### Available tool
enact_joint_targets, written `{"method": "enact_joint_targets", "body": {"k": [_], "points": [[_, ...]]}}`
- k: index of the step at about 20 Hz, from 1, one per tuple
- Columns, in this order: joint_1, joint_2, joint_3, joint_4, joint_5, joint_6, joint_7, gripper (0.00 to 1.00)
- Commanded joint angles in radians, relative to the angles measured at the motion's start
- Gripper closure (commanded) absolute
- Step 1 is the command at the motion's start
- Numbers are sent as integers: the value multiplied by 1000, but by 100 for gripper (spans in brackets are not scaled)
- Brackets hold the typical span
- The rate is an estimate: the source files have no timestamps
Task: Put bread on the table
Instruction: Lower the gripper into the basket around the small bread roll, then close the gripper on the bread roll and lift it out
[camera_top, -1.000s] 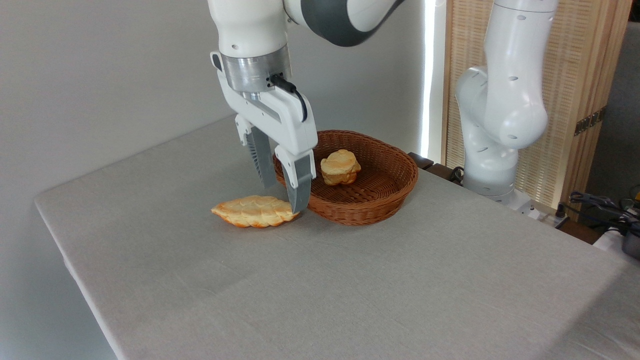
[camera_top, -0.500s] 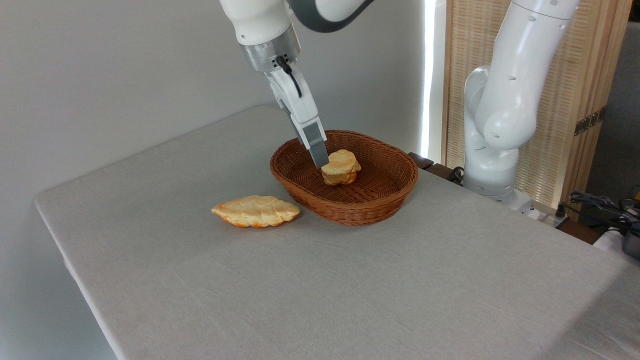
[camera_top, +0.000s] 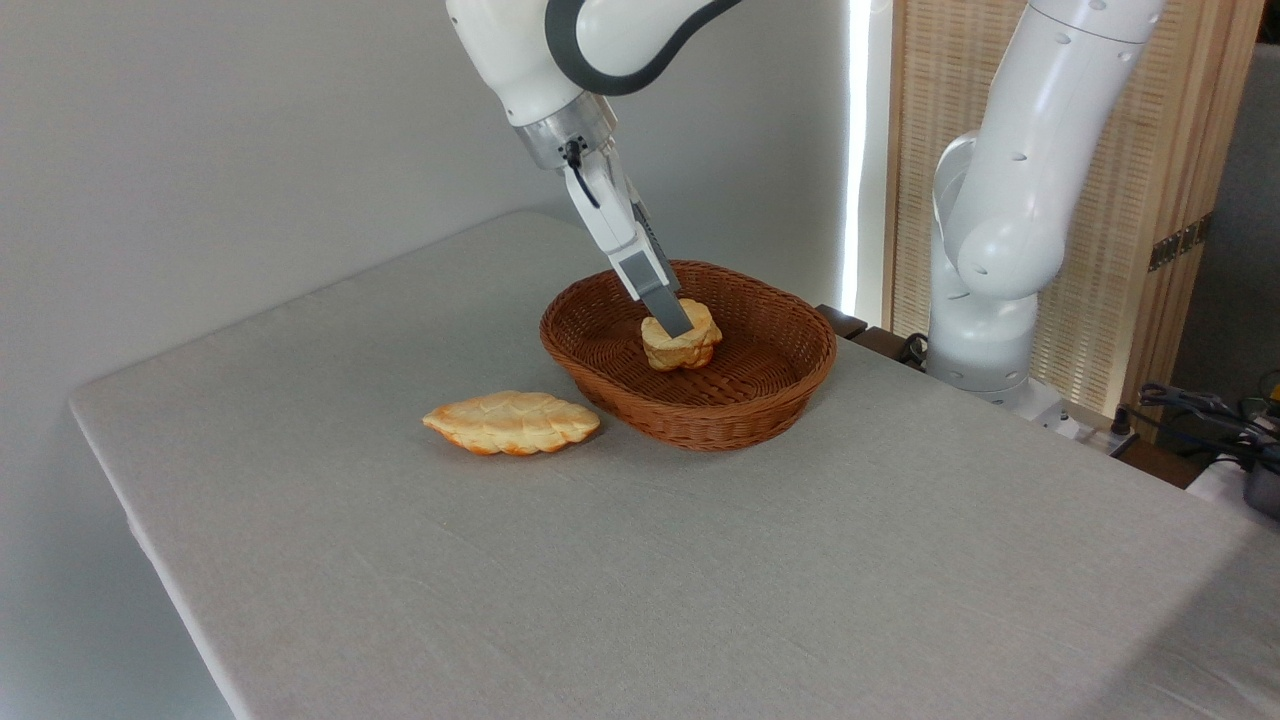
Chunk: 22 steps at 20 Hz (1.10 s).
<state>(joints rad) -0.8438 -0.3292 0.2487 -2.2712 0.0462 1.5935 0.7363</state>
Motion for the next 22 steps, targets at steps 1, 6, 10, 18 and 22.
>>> {"method": "enact_joint_targets", "body": {"k": [1,6,10,18,22], "points": [[-1,7,-38,-34,18,32,-1,0],[-3,50,-61,-36,7,78,-1,0],[-3,94,-85,-36,7,83,-1,0],[-1,107,-88,-33,9,80,3,49],[3,98,-88,-30,11,69,8,57]]}}
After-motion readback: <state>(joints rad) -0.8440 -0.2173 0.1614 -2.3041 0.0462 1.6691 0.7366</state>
